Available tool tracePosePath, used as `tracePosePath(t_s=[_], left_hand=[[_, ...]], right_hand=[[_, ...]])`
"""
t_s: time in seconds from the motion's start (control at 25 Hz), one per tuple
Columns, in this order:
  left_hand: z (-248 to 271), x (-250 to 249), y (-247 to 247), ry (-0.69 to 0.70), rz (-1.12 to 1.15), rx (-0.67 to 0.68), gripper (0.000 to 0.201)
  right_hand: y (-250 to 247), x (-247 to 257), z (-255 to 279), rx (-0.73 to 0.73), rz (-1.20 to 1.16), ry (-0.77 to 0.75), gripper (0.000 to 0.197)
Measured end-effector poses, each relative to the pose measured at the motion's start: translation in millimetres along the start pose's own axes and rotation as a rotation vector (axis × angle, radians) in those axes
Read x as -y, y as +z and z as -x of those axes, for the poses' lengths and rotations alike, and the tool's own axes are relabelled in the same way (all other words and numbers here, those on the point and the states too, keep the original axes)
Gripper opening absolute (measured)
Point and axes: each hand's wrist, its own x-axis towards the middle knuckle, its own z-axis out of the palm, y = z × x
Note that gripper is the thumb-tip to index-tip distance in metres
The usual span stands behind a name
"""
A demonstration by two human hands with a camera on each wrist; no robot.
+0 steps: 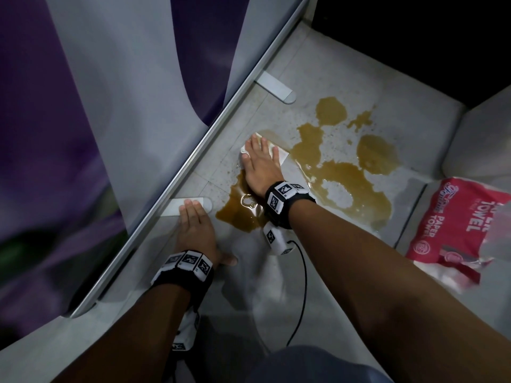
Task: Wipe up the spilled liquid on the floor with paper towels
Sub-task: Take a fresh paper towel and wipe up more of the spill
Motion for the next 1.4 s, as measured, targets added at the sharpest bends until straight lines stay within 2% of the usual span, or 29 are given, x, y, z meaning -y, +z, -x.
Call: tracePosePath(t_s=[0.28,0.44,0.56,0.72,0.84,0.88,0.92,1.04,1.12,1.28,1.4], left_hand=[[-1.1,-1.6,-2.0,-0.008,-0.024,0.008,0.159],[-0.7,-1.4,-2.8,-0.005,-0.025,0.013,0.16],[-0.2,-1.8,-3.1,-0.008,-0.035,0.012,0.159],[-2.0,-1.0,-0.4,-0.005,-0.067,0.0,0.16],[-4.0,-0.5,2.3,-0.007,-0.091,-0.012,0.161],[-5.2,-0.5,3.1,-0.005,-0.093,-0.015,0.161],[-6.3,-0.2,4.0,-0.003,-0.097,-0.018,0.161],[-9.6,-0.4,5.5,-0.005,-0.105,-0.018,0.162],[-10.5,-0.3,6.4,-0.007,-0.113,-0.017,0.163],[-10.0,0.4,5.7,0.001,-0.127,-0.022,0.162],[-8.3,-0.7,3.9,0.0,-0.16,-0.023,0.161]], right_hand=[[3.5,-8.8,20.5,0.103,-0.005,-0.108,0.054],[7.1,-10.4,29.0,0.162,-0.024,-0.122,0.054],[-4.8,-4.6,41.8,0.199,-0.133,-0.102,0.053],[-16.1,-0.3,49.2,0.221,-0.406,0.094,0.053],[-26.2,0.3,47.7,0.129,-0.996,0.272,0.045],[-34.4,0.4,46.9,0.094,-1.046,0.283,0.038],[-40.2,-1.3,43.4,0.076,-1.016,0.28,0.034],[-48.0,-7.2,32.9,0.063,-0.914,0.266,0.039],[-50.4,-11.1,27.9,0.051,-0.778,0.232,0.027],[-58.3,-14.8,26.1,0.055,-0.538,0.071,0.004],[-47.9,-9.7,30.0,0.097,-0.435,0.056,0.022]])
